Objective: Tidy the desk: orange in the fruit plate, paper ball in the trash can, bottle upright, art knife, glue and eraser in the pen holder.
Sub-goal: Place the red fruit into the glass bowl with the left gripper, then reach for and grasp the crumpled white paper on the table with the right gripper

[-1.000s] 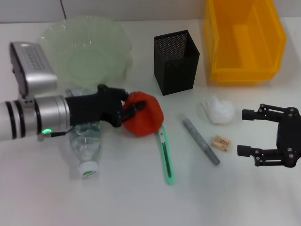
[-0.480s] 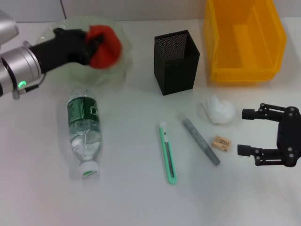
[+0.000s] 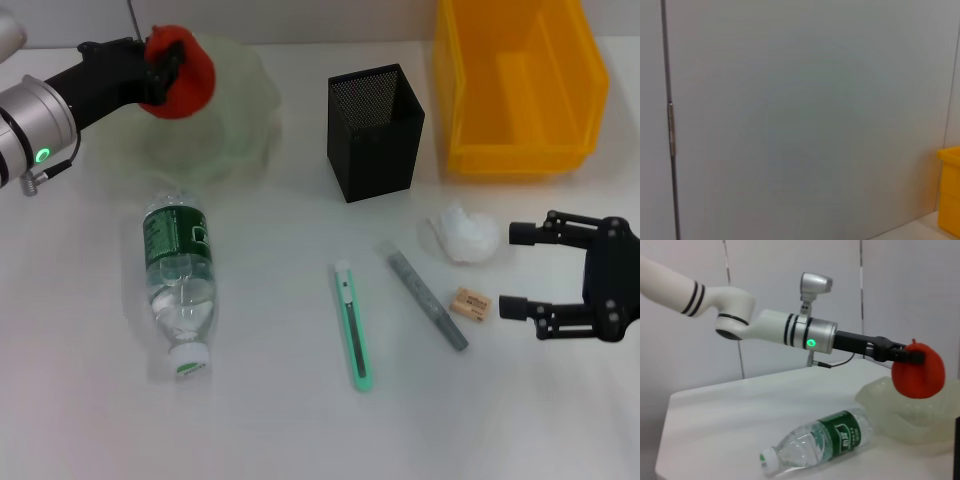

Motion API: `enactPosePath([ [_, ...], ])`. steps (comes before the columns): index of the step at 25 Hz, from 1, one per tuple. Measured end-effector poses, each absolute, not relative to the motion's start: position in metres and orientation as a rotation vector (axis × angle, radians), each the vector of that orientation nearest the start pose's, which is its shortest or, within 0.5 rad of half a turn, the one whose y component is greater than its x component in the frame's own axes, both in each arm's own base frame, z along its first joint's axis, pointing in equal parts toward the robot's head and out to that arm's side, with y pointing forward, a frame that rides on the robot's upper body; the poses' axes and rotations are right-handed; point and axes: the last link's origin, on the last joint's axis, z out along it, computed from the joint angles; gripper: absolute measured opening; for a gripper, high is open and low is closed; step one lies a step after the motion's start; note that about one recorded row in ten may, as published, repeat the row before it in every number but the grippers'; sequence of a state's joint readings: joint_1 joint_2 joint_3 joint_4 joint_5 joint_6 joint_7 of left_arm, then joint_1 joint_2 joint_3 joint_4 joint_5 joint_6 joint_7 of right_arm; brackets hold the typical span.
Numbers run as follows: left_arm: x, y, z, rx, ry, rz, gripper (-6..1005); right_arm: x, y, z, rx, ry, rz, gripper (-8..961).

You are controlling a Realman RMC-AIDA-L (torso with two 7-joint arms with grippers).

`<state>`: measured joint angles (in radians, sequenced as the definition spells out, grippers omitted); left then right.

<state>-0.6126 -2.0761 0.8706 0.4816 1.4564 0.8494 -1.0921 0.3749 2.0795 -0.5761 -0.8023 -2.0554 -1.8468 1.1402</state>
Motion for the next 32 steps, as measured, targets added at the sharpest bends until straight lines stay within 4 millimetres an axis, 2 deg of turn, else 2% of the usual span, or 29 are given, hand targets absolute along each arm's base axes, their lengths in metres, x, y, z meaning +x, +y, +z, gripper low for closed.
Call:
enactPosePath([
  [5,-0.269,0.415,0.004,-2.142,-0.6,-0.61,179,0.285,0.281,0.047,-2.754,0.422,0.672,826],
  [6,-0.268,0.413,0.005,-2.152,-0.592,-0.624,187,0.279,0.287,0.06,-2.738,0.49,0.639,825],
  [7,-0.268,0.413,0.005,-2.152,-0.592,-0.624,241,0.279,0.287,0.06,-2.738,0.49,0.639,825],
  [8,-0.259,0.394,0.007,-2.247,-0.52,-0.74,294,0.275,0.291,0.069,-2.722,0.548,0.621,825],
  [9,-0.257,0.384,0.007,-2.289,-0.492,-0.784,348,0.26,0.3,0.087,-2.697,0.691,0.553,825],
  [10,-0.257,0.384,0.007,-2.289,-0.492,-0.784,401,0.26,0.3,0.087,-2.697,0.691,0.553,825],
  [11,-0.254,0.372,0.005,-2.34,-0.459,-0.832,455,0.252,0.304,0.094,-2.694,0.75,0.501,825],
  [12,-0.254,0.372,0.005,-2.34,-0.459,-0.832,515,0.244,0.308,0.099,-2.691,0.802,0.432,825],
  [13,-0.252,0.35,0.0,-2.437,-0.417,-0.892,575,0.234,0.312,0.102,-2.686,0.858,0.344,825],
  [14,-0.253,0.337,-0.004,-2.483,-0.399,-0.908,635,0.216,0.323,0.103,-2.652,0.951,0.148,825],
  [15,-0.253,0.337,-0.004,-2.483,-0.399,-0.908,669,0.216,0.323,0.103,-2.652,0.951,0.148,825],
  [16,-0.253,0.337,-0.004,-2.483,-0.399,-0.908,703,0.198,0.336,0.096,-2.614,1.02,-0.014,825],
  [17,-0.253,0.337,-0.004,-2.483,-0.399,-0.908,736,0.198,0.336,0.096,-2.614,1.02,-0.014,825],
  [18,-0.253,0.337,-0.004,-2.483,-0.399,-0.908,770,0.189,0.343,0.091,-2.592,1.052,-0.087,824],
  [19,-0.259,0.317,-0.009,-2.532,-0.354,-0.918,804,0.177,0.355,0.077,-2.577,1.084,-0.211,824],
  [20,-0.259,0.317,-0.009,-2.532,-0.354,-0.918,813,0.177,0.355,0.077,-2.577,1.084,-0.211,824],
  [21,-0.263,0.31,-0.011,-2.537,-0.356,-0.919,821,0.173,0.359,0.067,-2.58,1.093,-0.28,824],
  [23,-0.263,0.31,-0.011,-2.537,-0.356,-0.919,839,0.169,0.368,0.047,-2.567,1.089,-0.399,824],
  [24,-0.263,0.31,-0.011,-2.537,-0.356,-0.919,847,0.169,0.375,0.027,-2.55,1.071,-0.478,824],
  [25,-0.266,0.306,-0.013,-2.542,-0.368,-0.918,856,0.169,0.375,0.027,-2.55,1.071,-0.478,817],
  [29,-0.273,0.296,-0.015,-2.547,-0.393,-0.911,854,0.171,0.383,-0.004,-2.53,1.022,-0.557,790],
  [32,-0.275,0.293,-0.016,-2.546,-0.399,-0.91,852,0.172,0.387,-0.01,-2.519,1.022,-0.554,769],
])
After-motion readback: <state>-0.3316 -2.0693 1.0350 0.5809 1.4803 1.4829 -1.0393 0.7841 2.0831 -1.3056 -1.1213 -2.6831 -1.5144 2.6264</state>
